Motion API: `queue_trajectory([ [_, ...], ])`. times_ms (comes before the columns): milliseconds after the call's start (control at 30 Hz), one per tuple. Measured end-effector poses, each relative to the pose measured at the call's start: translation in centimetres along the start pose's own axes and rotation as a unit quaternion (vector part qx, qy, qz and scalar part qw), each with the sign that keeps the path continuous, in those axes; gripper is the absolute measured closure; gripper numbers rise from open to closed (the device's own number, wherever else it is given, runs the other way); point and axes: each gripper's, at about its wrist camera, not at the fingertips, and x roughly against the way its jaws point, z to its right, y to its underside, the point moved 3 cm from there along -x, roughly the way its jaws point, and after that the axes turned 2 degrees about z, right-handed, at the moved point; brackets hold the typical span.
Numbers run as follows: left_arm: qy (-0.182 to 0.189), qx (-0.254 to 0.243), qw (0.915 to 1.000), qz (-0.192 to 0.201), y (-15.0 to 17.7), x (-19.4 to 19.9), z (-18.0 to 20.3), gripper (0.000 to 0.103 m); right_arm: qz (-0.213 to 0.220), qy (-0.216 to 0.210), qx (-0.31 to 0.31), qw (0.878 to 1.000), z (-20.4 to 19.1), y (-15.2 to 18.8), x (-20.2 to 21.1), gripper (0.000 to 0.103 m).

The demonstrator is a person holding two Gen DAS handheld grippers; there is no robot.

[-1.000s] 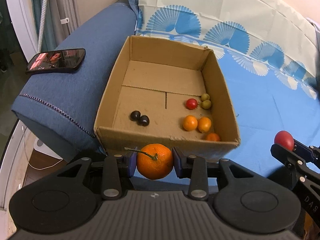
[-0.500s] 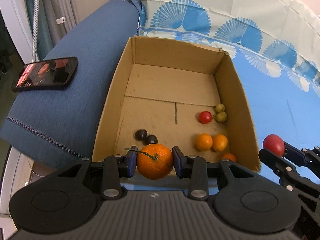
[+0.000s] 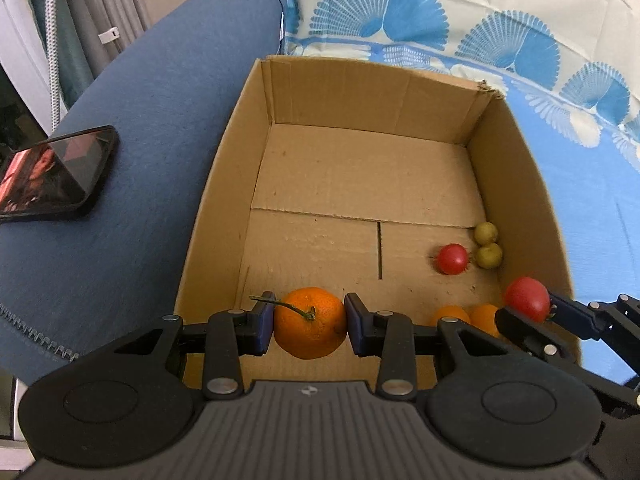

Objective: Organize fruits
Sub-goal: 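Carry the red tomato and mandarin over the cardboard box, then open both tools to drop the tomato and mandarin into the box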

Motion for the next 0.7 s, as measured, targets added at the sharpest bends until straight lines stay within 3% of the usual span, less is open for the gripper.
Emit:
queue_trajectory([
  [333,-0.006,-0.006,0.9998,-0.02,-0.2,-3.5,0.4,0.059,-0.027,0.003,0.024,0.999,-0.1,0.6,-3.4,0.071],
  [400,-0.007,-0.006,0.9998,-0.019,-0.3,-3.7,0.3,0.029,-0.031,0.001,0.034,0.999,-0.4,0.7,-3.7,0.07],
  [433,-0.013,-0.005,0.9998,-0.014,-0.4,-3.7,0.2,0.006,-0.029,0.003,0.037,0.999,-0.4,0.7,-3.7,0.06],
  [467,-0.021,-0.003,0.9998,-0.004,-0.5,-3.4,0.1,0.0,-0.026,0.007,0.043,0.999,-0.5,0.7,-3.6,0.05],
  [500,-0.027,-0.003,0.9996,0.008,-0.5,-3.0,0.1,0.0,-0.023,0.008,0.05,0.998,-0.6,0.5,-3.5,0.03],
  [533,-0.029,-0.007,0.9995,0.014,-0.6,-2.6,0.1,0.0,-0.015,0.012,0.056,0.998,-0.8,0.4,-3.2,0.019],
  [700,-0.029,-0.007,0.9996,-0.001,-0.4,-1.3,0.1,0.0,0.003,0.019,0.069,0.997,-1.3,0.2,-0.7,0.008],
])
